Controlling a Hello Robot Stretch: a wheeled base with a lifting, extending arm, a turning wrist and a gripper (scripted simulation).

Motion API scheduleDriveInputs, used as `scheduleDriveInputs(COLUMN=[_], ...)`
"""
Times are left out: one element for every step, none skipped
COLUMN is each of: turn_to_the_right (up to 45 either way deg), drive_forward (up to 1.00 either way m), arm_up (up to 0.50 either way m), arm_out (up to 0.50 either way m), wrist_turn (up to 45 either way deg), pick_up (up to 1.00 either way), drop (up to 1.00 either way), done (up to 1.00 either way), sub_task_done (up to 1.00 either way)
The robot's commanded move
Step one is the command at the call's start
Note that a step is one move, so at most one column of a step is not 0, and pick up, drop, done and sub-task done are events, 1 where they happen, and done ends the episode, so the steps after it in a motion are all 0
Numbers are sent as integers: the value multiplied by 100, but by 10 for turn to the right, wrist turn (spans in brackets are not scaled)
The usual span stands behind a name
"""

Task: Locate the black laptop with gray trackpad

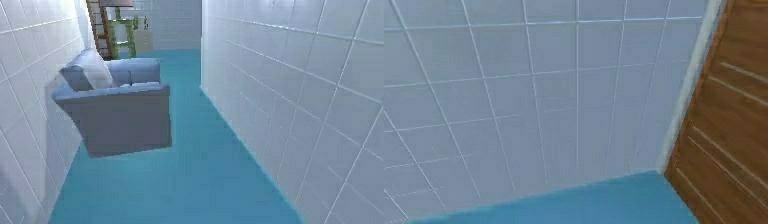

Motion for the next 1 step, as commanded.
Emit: scheduleDriveInputs(turn_to_the_right=[0], drive_forward=[100], arm_up=[0], arm_out=[0], wrist_turn=[0], pick_up=[0], drop=[0], done=[0], sub_task_done=[0])
